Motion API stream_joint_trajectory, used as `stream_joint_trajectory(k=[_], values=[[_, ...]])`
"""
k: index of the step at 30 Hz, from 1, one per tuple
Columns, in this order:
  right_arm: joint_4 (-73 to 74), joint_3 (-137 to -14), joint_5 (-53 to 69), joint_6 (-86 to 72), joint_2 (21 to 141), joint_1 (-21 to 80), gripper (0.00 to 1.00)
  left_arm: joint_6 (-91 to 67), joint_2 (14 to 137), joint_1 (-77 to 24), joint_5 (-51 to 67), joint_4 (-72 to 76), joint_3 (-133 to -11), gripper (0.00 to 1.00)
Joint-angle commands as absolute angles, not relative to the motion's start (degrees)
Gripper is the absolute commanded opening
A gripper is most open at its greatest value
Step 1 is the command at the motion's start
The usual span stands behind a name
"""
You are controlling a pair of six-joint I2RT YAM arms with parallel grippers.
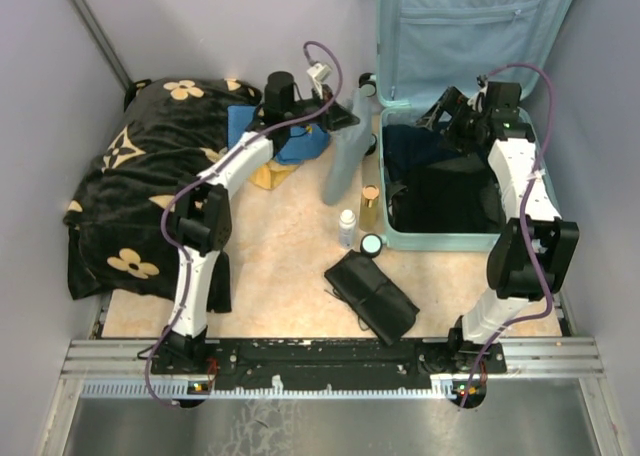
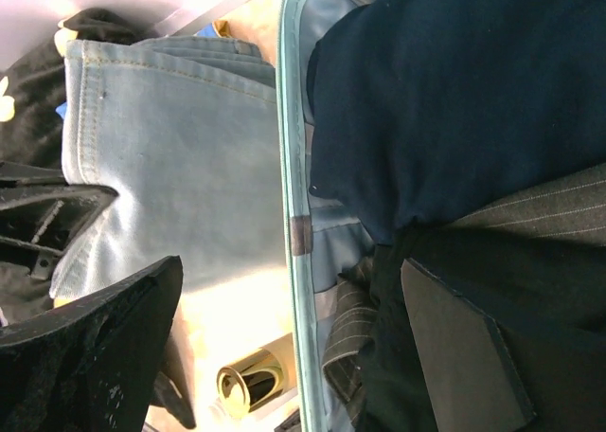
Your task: Pack the luggage
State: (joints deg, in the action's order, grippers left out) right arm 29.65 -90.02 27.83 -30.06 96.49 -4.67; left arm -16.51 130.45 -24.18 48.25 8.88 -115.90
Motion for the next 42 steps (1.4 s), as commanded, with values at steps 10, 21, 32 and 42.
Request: stream_joint_trajectory(k=[10,21,32,42], values=[[27.9,-90.4,25.7,-33.0,96.5,-1.6,0.94,-14.2,141.2,-35.7,42.7,28.3,-123.4,0.00],[28.5,-95.7,18.7,-34.3,102.5,3.8,0.89,-6.5,140.4,-38.3,44.5,28.6,-120.2,0.00],[28.5,-101.4,13.4,-31.6,108.6,6.0,0.73,-0.4,137.8,-38.8,47.6,28.3,-115.0,0.00],[27.4,-98.4,14.5,-28.1,109.9,7.3,0.23,1.2,137.9,-38.6,46.7,27.4,-117.2,0.03]])
